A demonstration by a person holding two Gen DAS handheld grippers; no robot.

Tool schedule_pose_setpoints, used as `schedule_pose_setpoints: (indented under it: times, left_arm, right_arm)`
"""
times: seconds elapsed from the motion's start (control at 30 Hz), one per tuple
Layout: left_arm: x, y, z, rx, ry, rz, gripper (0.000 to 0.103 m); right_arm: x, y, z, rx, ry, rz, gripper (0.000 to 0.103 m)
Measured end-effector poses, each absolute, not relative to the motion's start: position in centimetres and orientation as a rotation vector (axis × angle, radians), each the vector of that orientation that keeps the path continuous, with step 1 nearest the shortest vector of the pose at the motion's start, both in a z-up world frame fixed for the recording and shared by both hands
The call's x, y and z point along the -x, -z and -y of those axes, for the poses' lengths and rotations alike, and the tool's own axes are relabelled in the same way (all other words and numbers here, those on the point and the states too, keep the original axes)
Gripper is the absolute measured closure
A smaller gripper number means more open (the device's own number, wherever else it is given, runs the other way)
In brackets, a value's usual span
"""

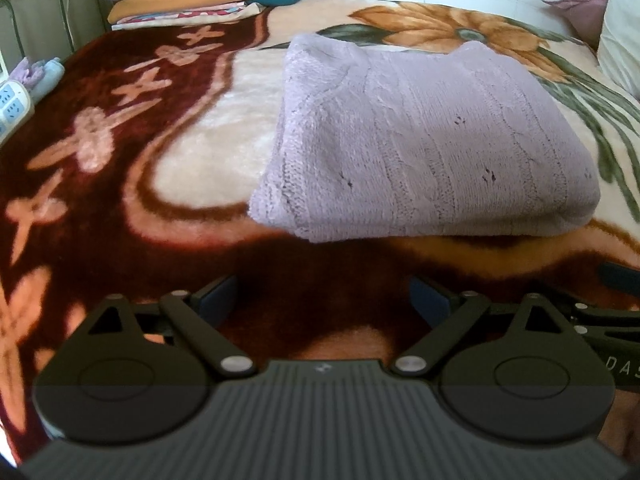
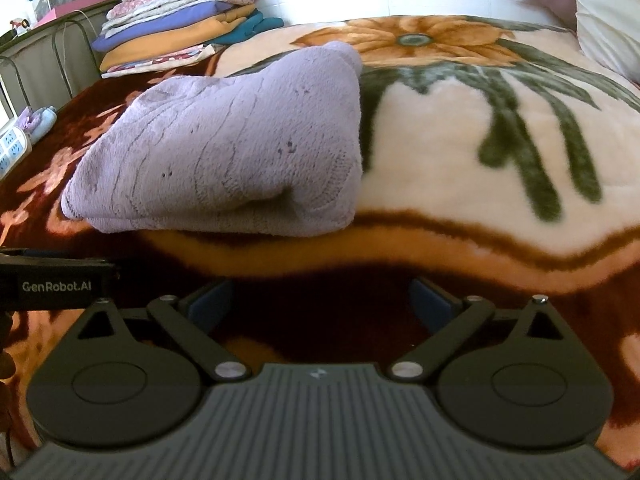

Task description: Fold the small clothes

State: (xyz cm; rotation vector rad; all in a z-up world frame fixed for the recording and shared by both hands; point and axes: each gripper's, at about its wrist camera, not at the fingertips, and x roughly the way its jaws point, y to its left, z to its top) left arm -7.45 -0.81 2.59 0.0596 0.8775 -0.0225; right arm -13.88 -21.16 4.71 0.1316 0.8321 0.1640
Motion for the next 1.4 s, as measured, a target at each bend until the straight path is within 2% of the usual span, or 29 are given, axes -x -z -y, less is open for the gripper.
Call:
schedule_pose_setpoints:
  times: [1.4]
  left_arm:
    - [7.42,-2.5,0.97,-0.08,0.023,-0.884,0.008]
  right_arm:
    - [13.88,-4.58,21.35,-0.139,-0.169,-0.83,0.002]
